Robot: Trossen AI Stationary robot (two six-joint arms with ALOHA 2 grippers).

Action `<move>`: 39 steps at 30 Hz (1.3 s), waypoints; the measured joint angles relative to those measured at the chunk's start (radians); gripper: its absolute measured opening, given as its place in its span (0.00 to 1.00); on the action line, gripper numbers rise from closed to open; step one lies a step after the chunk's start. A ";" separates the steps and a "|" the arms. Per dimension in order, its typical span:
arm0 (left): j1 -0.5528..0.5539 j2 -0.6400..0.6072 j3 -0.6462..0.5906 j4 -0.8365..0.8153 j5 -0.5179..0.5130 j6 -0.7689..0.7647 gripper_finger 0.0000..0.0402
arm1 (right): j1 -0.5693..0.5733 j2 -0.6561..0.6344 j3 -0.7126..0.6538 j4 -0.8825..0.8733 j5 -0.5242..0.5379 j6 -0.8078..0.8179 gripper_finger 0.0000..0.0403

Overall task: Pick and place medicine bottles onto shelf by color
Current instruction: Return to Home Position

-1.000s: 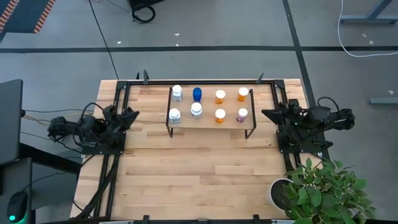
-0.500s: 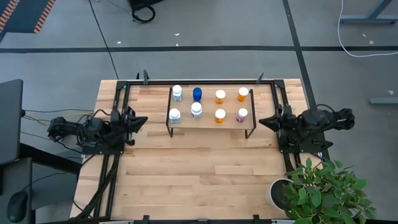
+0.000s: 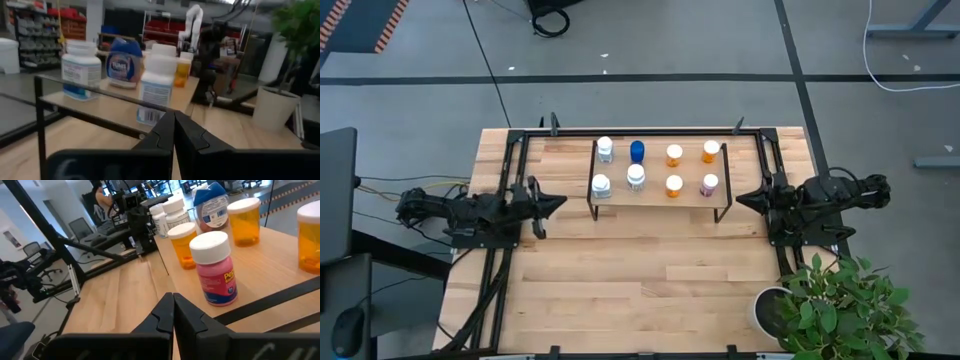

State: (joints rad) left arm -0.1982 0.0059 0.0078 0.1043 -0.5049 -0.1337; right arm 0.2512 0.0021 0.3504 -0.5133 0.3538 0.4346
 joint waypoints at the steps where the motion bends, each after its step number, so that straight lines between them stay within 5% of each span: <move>1: 0.000 0.001 0.000 -0.016 0.002 0.000 0.03 | 0.000 0.000 0.000 0.000 0.000 0.003 0.02; 10: 0.000 0.014 0.000 -0.030 0.003 0.209 0.07 | 0.000 0.063 0.000 0.008 0.004 -0.012 0.02; 29: 0.000 0.014 -0.001 0.003 0.000 0.216 0.08 | 0.000 0.164 0.000 0.036 0.000 0.027 0.03; 39: 0.000 0.014 -0.001 0.009 0.001 0.216 0.05 | 0.000 0.163 0.000 0.302 -0.003 0.033 0.03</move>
State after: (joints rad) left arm -0.1982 0.0196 0.0067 0.1130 -0.5041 0.0818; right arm 0.2508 0.1654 0.3508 -0.2112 0.3505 0.4675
